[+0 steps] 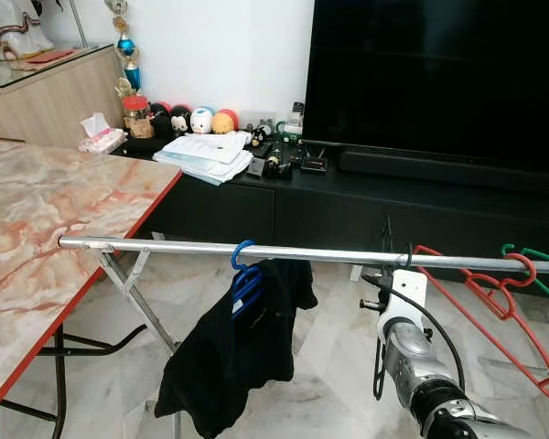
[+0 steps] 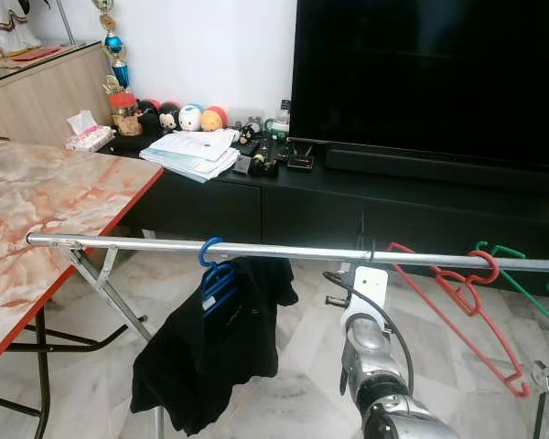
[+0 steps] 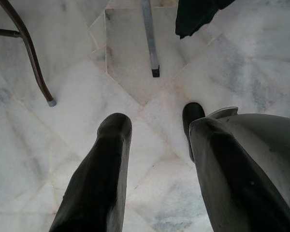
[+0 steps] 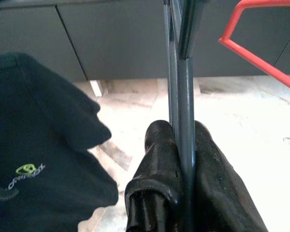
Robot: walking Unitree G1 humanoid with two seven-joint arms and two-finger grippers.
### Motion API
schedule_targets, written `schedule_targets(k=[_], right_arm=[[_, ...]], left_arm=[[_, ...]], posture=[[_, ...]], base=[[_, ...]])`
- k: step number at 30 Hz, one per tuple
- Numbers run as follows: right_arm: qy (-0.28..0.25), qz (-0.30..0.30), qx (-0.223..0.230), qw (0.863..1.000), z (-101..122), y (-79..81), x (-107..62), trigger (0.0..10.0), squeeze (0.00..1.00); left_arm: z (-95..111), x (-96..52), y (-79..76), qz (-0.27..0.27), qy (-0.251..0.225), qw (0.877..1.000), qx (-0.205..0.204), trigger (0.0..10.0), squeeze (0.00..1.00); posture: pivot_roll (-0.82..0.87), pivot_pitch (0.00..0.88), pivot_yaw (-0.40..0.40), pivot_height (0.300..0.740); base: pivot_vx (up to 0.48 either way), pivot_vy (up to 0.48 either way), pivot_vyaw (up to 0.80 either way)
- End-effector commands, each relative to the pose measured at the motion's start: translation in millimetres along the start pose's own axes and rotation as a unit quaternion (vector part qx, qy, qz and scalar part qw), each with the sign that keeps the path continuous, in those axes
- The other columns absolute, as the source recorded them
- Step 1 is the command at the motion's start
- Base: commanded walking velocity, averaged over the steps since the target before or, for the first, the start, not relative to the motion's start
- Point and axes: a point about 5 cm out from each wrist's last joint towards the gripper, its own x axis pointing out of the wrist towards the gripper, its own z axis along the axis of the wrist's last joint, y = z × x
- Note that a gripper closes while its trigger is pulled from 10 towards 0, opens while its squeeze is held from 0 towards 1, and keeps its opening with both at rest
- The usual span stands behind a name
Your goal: Hang hanger
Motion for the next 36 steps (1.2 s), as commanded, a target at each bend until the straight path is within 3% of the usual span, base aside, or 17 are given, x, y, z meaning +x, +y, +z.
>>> schedule_targets(k=[1, 11, 14, 36], right_arm=[[0.008, 0.005, -0.008, 1.000, 3.3, 2.7, 0.8, 10.0, 0.00], [0.062, 0.028, -0.018, 0.998, -1.6, 2.3, 1.3, 10.0, 0.00], [0.069, 0.032, -0.039, 0.996, -3.8, 0.6, 1.1, 10.0, 0.00], [0.084, 0.014, -0.005, 0.996, -24.1, -17.4, -2.0, 10.0, 0.00]], left_arm=[[0.3, -0.4, 3.5, 0.001, -0.003, 1.000, 0.005, 10.0, 0.00], [1.0, -0.1, 3.2, -0.003, -0.002, 1.000, 0.006, 10.0, 0.00], [1.5, 0.0, 3.0, -0.004, -0.003, 1.000, 0.005, 10.0, 0.00], [-0.6, 0.2, -4.3, -0.021, 0.005, 1.000, 0.013, 10.0, 0.00]], posture=[[0.14, 0.000, 0.015, 0.740], [0.15, 0.000, 0.016, 0.740], [0.16, 0.000, 0.015, 0.740], [0.13, 0.000, 0.025, 0.740]], base=[[0.000, 0.000, 0.00], [0.000, 0.000, 0.00], [0.000, 0.000, 0.00], [0.000, 0.000, 0.00]])
